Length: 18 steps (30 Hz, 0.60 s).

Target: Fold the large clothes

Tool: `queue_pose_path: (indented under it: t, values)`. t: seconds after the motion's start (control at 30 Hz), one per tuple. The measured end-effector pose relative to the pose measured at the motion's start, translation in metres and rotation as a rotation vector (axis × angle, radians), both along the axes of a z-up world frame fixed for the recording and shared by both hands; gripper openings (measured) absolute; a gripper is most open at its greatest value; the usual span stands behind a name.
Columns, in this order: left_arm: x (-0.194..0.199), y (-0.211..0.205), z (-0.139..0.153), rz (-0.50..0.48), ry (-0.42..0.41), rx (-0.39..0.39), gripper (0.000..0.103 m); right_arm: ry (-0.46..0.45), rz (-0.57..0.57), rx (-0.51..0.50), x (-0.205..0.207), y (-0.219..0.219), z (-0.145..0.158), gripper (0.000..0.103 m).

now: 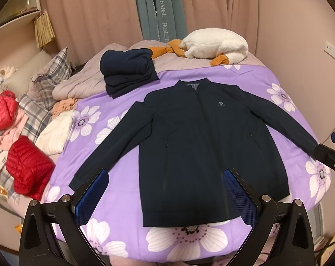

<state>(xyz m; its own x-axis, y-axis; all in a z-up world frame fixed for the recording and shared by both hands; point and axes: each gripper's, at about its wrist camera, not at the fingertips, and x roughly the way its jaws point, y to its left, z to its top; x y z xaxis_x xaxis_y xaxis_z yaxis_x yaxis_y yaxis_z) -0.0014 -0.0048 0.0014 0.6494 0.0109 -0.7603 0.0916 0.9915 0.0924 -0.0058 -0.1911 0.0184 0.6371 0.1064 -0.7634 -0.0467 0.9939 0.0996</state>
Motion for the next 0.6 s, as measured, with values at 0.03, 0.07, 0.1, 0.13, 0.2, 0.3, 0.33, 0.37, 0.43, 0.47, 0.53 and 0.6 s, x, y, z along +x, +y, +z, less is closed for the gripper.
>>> queue_pose_path:
  t: [0.03,0.07,0.1,0.13,0.2,0.3,0.33,0.37,0.43,0.47,0.53,0.6]
  values:
    - [0.0,0.0,0.0,-0.001,0.002,-0.003,0.102,0.0,-0.001,0.001,0.0,0.0,0.0,0.103]
    - [0.0,0.0,0.0,0.0,0.002,-0.003,0.102,0.0,0.0,0.001,0.0,0.001,0.0,0.103]
    - [0.0,0.0,0.0,0.001,0.004,-0.005,0.102,0.001,-0.001,0.001,0.0,0.001,0.0,0.103]
    - [0.0,0.0,0.0,0.0,0.005,-0.006,0.102,0.0,-0.001,0.0,0.0,0.0,0.0,0.103]
    - [0.0,-0.001,-0.001,0.0,-0.002,-0.002,0.102,-0.002,-0.001,0.003,0.0,0.001,0.0,0.103]
    - [0.004,0.002,-0.003,-0.005,0.013,-0.045,0.102,-0.01,0.003,0.03,-0.001,0.0,-0.001,0.103]
    - [0.007,0.005,-0.006,-0.011,0.025,-0.079,0.102,-0.015,0.01,0.052,-0.001,-0.002,-0.003,0.103]
    - [0.01,0.007,-0.009,-0.015,0.035,-0.113,0.102,-0.026,0.023,0.091,-0.002,-0.005,-0.004,0.103]
    - [0.015,0.014,-0.016,-0.026,0.043,-0.206,0.102,-0.066,0.049,0.181,-0.004,-0.013,-0.008,0.103]
    - [0.019,0.018,-0.021,-0.035,0.047,-0.274,0.102,-0.094,0.061,0.232,-0.007,-0.019,-0.011,0.103]
    - [0.027,0.025,-0.031,-0.046,0.046,-0.405,0.102,-0.137,0.064,0.305,-0.01,-0.03,-0.02,0.103]
    - [0.029,0.026,-0.035,-0.075,-0.012,-0.501,0.102,-0.183,0.035,0.411,-0.013,-0.05,-0.036,0.103]
